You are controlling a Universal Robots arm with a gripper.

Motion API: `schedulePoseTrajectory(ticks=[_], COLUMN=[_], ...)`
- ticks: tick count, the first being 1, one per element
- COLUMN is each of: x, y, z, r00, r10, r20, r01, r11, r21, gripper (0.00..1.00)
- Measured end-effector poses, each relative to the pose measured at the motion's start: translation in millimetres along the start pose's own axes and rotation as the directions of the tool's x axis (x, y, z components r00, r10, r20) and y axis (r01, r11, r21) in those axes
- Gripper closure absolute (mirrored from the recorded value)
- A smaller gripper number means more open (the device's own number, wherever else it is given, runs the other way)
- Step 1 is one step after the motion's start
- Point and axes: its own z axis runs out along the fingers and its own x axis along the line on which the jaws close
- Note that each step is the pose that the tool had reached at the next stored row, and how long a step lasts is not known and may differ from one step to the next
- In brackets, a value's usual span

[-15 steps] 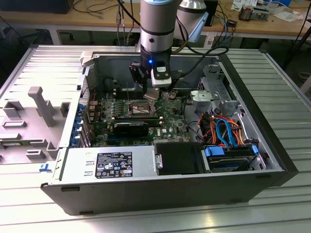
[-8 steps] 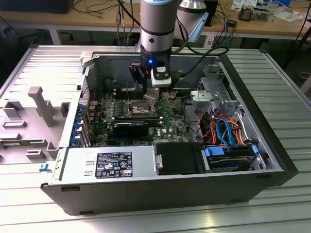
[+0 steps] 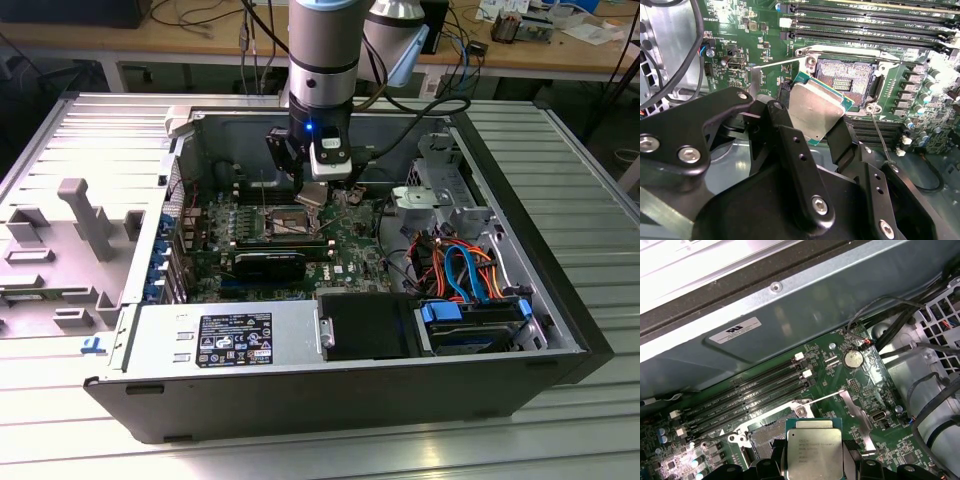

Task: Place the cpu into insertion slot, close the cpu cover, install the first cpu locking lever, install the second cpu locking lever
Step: 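Place the cpu into insertion slot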

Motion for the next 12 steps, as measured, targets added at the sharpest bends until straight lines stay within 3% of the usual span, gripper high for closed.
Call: schedulePoseTrajectory(ticks=[12], x=[0.0], y=[0.0], z=[0.3], r00=[1.0000], r10=[0.009], r20=[0.0008], r01=[-0.009], r11=[1.0000], r21=[-0.0002], gripper=[0.46])
